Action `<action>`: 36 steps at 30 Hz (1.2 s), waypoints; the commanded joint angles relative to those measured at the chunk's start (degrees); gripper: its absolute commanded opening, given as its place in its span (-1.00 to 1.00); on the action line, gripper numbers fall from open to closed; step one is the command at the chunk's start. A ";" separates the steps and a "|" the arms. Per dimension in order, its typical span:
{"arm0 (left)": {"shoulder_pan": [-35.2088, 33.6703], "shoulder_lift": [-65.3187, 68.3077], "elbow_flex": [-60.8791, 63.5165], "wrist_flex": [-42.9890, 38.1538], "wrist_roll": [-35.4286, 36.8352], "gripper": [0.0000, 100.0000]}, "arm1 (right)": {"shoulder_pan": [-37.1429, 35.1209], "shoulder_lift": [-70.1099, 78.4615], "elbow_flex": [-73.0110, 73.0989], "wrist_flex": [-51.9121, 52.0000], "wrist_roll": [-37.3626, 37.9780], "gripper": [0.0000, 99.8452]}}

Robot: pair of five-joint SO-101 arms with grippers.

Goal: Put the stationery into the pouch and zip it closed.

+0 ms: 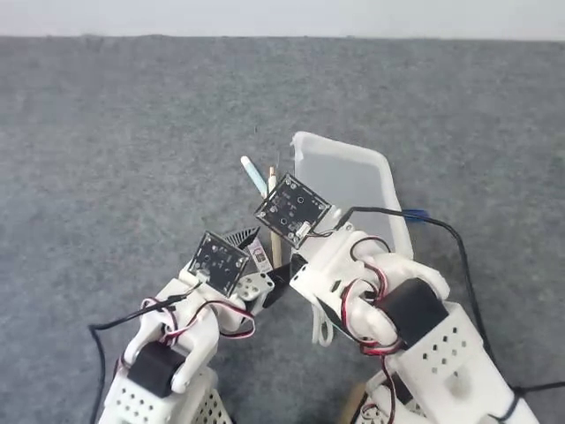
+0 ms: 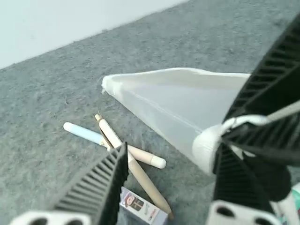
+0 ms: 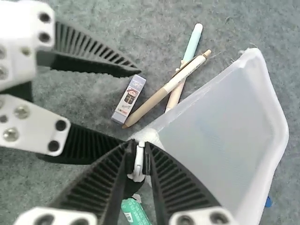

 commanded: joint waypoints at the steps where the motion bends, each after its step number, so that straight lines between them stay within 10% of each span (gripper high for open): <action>1: -0.18 -1.23 0.40 -3.08 0.70 -0.44 | -0.66 -2.68 -0.70 0.48 -0.79 -0.99; 19: -0.26 -1.14 -1.63 -2.90 -4.57 -0.98 | -0.40 -2.68 1.23 0.48 -0.62 -0.99; 36: -10.29 -1.14 -5.76 -1.14 -1.76 -0.98 | 2.33 -2.24 1.76 0.75 -0.97 -0.99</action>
